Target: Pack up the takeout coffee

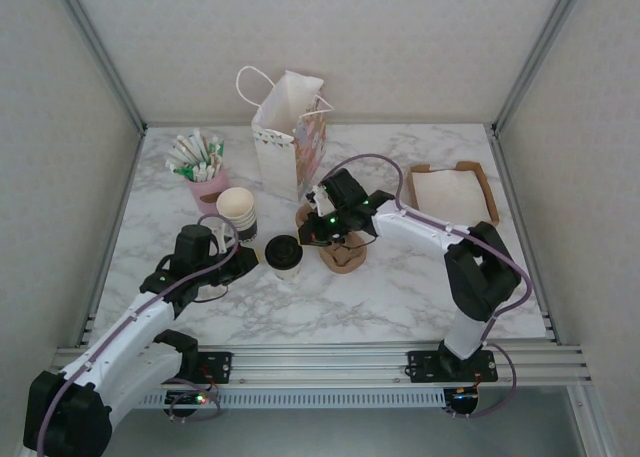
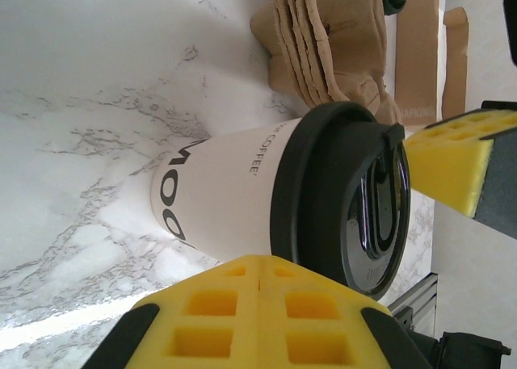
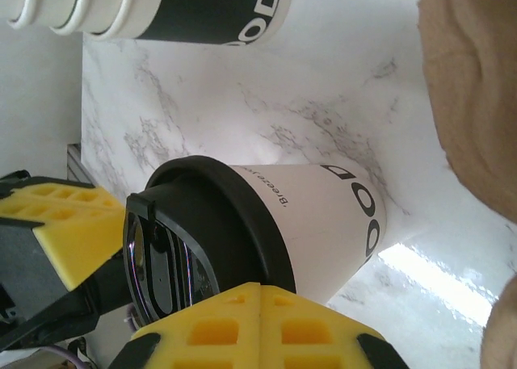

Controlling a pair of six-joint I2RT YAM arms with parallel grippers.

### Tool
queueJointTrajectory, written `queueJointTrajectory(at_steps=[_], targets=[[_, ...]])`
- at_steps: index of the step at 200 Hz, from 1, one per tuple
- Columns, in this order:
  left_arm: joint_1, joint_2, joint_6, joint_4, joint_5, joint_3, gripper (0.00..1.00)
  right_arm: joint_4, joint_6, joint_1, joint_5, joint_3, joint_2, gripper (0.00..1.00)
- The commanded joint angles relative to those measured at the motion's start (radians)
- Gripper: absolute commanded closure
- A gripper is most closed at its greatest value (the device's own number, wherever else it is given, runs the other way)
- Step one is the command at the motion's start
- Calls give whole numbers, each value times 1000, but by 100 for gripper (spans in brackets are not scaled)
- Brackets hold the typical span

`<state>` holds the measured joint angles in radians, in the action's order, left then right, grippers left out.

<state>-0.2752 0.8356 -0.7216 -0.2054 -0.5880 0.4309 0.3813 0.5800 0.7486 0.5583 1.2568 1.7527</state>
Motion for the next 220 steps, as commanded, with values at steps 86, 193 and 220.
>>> queueJointTrajectory(at_steps=[86, 193, 220], targets=[[94, -44, -13, 70, -116, 20, 93, 148, -65, 4, -42, 136, -14, 100], [120, 63, 6, 133, -197, 23, 92, 17, 27, 26, -11, -100, -138, 100], [124, 90, 10, 156, -218, 20, 92, 7, 33, 31, -5, -88, -120, 100]])
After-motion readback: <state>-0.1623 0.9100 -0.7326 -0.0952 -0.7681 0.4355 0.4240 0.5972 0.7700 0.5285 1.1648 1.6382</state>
